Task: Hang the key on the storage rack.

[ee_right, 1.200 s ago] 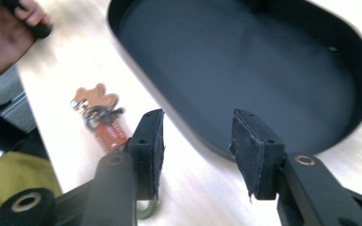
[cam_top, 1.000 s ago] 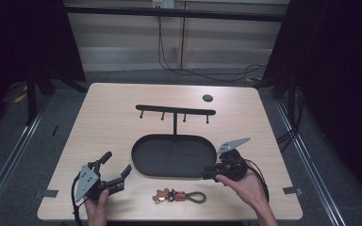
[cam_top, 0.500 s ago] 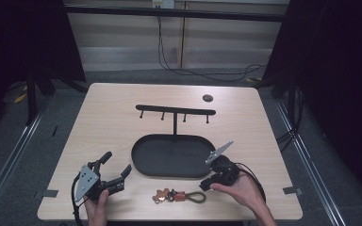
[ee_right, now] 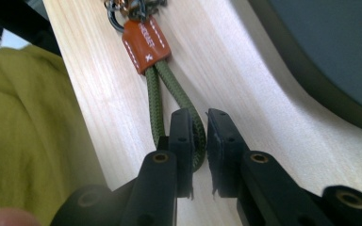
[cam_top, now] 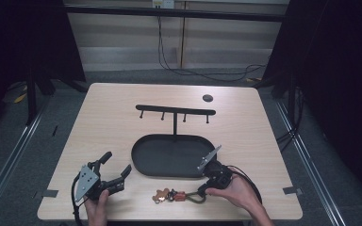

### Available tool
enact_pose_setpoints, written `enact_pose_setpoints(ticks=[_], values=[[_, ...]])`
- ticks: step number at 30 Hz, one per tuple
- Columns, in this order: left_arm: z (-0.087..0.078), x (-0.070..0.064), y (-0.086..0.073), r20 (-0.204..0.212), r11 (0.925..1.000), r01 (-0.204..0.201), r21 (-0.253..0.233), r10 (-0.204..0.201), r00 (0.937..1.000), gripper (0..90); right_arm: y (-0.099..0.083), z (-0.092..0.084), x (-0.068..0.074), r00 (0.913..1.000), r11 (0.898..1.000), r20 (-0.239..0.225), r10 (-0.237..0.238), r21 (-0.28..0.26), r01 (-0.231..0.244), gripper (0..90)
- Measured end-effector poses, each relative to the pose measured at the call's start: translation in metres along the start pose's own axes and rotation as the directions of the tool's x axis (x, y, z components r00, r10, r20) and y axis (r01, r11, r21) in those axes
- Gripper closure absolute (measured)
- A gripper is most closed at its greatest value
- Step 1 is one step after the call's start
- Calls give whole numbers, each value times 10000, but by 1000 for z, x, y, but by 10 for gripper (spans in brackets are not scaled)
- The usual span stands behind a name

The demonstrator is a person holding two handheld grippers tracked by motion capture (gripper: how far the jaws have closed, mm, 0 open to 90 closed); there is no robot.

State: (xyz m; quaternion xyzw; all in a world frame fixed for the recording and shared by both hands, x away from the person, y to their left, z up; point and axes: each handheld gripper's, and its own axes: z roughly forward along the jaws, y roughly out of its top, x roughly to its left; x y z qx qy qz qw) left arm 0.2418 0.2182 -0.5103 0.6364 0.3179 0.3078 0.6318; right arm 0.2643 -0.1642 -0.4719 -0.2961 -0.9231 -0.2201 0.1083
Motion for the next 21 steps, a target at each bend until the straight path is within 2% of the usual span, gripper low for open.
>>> enact_pose_setpoints(ticks=[8,11,21], values=[[0,0,0,3,10000,1,0,-1,10000,159,1,3,0,9998,9993,106,-176,339,173,810],[0,0,0,2,10000,2,-1,-2,10000,159,1,4,1,9997,9992,72,-250,312,247,793],[0,0,0,3,10000,-2,12,2,10000,159,-3,4,8,9943,9964,662,-836,199,825,844]])
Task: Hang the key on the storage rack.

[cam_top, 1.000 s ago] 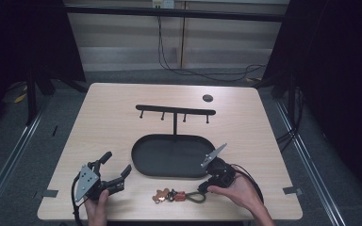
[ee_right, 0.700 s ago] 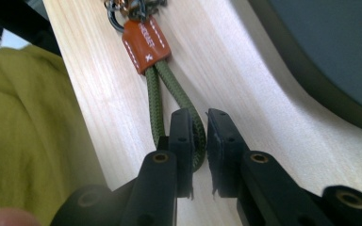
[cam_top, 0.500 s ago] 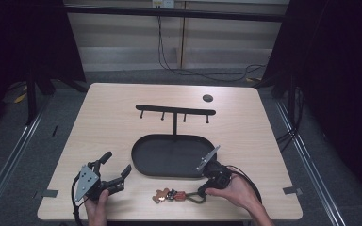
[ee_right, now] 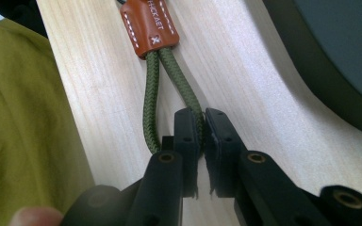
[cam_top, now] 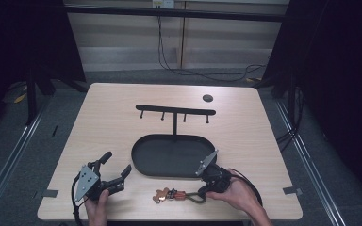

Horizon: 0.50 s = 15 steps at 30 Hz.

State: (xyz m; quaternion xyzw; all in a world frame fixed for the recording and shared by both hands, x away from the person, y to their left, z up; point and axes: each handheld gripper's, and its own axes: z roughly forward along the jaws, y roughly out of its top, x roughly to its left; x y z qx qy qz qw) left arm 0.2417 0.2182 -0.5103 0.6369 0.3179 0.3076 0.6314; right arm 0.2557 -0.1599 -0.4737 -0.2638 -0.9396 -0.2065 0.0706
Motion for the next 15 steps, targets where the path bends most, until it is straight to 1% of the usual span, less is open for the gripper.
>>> enact_pose_setpoints(ticks=[3,4,5,6,7,8,10,12,13,15], values=[[0,0,0,-4,10000,1,-9,-1,10000,159,1,0,1,9999,9999,104,121,71,-122,853],[0,0,0,-5,10000,0,-12,0,10000,159,3,0,0,9997,9995,61,230,213,-232,854],[0,0,0,-1,10000,1,-12,-1,10000,159,5,-1,-1,9991,9987,172,385,330,-390,855],[0,0,0,-1,10000,1,-12,-1,10000,159,5,-1,-1,9991,9987,172,385,330,-390,855],[0,0,0,-6,10000,-18,1,18,10000,159,7,-1,-2,9981,9976,269,552,401,-563,855],[0,0,0,0,10000,3,-14,-3,10000,159,10,-4,-4,9979,9969,258,599,497,-611,856],[0,0,0,0,10000,3,-13,-3,10000,159,12,-5,-3,9975,9960,280,651,589,-666,856],[0,0,0,4,10000,-6,8,6,10000,159,17,-8,-3,9982,9953,167,578,774,-589,857],[0,0,0,-1,10000,2,-16,-2,10000,159,19,-10,-3,9976,9933,133,686,920,-696,857],[0,0,0,-1,10000,3,-16,-3,10000,159,24,-13,-4,9981,9918,168,588,1129,-603,857]])
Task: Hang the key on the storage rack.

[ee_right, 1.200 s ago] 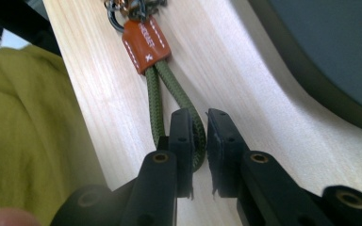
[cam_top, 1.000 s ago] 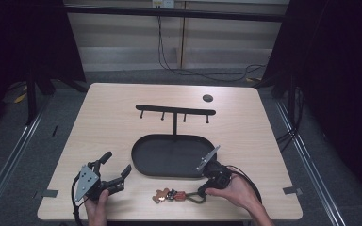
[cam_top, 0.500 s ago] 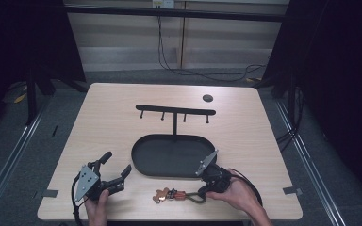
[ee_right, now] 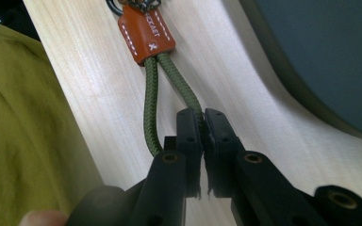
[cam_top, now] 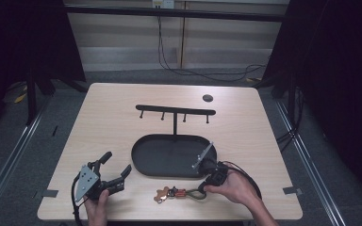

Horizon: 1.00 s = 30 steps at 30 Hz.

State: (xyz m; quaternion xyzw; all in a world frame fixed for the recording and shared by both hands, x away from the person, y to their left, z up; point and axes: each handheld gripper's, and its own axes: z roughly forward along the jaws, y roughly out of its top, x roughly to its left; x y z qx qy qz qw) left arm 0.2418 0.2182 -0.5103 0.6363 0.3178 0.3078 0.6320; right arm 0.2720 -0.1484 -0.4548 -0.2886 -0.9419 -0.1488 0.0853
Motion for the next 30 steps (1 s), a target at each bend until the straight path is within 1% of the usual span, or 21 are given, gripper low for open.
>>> enact_pose_setpoints(ticks=[1,2,3,6,7,8,9,12,17,19,22,23,25,27,29,30], values=[[0,0,0,1,10000,1,-1,-1,10000,159,3,-2,0,10000,9996,87,1,274,-4,857],[0,0,0,15,10000,-13,26,13,10000,158,9,-7,0,9999,9989,147,-56,476,49,858],[0,0,0,15,10000,-13,26,13,10000,158,9,-7,0,9999,9989,147,-56,476,49,858],[0,0,0,15,10000,-11,25,11,10000,159,17,-14,-1,9999,9977,112,-88,666,81,858],[0,0,0,17,10000,-11,24,11,10000,159,21,-19,-1,9999,9978,104,-97,654,90,859],[0,0,0,17,10000,-11,24,11,10000,158,21,-19,-1,9999,9978,104,-97,654,90,859],[0,0,0,17,10000,-11,25,11,10000,158,25,-23,-1,9999,9983,99,-117,573,111,858],[0,0,0,90,10000,4,-5,-4,10000,158,28,-27,0,9997,9985,170,-171,527,162,858],[0,0,0,91,10000,3,-6,-3,10000,158,36,-35,4,9994,9958,148,-310,863,297,859],[0,0,0,92,10000,3,-4,-3,10000,158,42,-41,4,9993,9941,-35,-367,1016,369,859],[0,0,0,99,10000,12,5,-12,10000,158,45,-44,4,9995,9944,-28,-300,1009,302,859],[0,0,0,91,10000,3,-5,-3,10000,158,49,-47,4,9992,9938,-143,-377,1040,390,859],[0,0,0,97,10000,15,4,-15,10000,158,51,-48,5,9990,9936,-100,-432,1040,440,858],[0,0,0,94,10000,10,13,-11,10000,158,55,-55,7,9988,9940,-38,-498,970,499,859],[0,0,0,99,10000,15,4,-15,9999,159,61,-65,9,9974,9944,-41,-715,784,716,859],[0,0,0,91,10000,1,-2,-1,10000,158,63,-69,10,9975,9941,-22,-700,828,700,859]])
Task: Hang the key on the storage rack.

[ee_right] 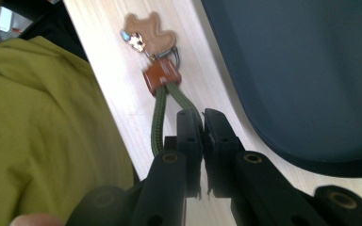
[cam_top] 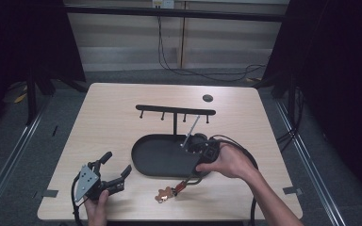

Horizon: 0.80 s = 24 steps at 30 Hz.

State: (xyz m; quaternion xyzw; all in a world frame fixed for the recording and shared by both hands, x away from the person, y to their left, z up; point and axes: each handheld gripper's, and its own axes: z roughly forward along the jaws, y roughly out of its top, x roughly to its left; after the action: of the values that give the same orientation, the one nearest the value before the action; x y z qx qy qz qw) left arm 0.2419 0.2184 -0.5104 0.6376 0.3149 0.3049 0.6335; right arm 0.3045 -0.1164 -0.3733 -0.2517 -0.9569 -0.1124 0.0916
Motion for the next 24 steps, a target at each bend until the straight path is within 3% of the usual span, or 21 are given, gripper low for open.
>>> enact_pose_setpoints(ticks=[6,14,17,24], values=[[0,0,0,-1,10000,4,-2,-4,10000,158,8,-15,3,10000,10000,92,-31,74,31,861],[0,0,0,6,10000,13,7,-13,10000,158,16,-27,3,9997,9988,-212,-99,479,109,861],[0,0,0,10,10000,11,7,-11,10000,158,21,-32,4,10000,9972,-3,4,753,-4,861],[0,0,0,8,10000,12,7,-12,10000,158,28,-42,5,9994,9971,297,-154,749,131,862]])
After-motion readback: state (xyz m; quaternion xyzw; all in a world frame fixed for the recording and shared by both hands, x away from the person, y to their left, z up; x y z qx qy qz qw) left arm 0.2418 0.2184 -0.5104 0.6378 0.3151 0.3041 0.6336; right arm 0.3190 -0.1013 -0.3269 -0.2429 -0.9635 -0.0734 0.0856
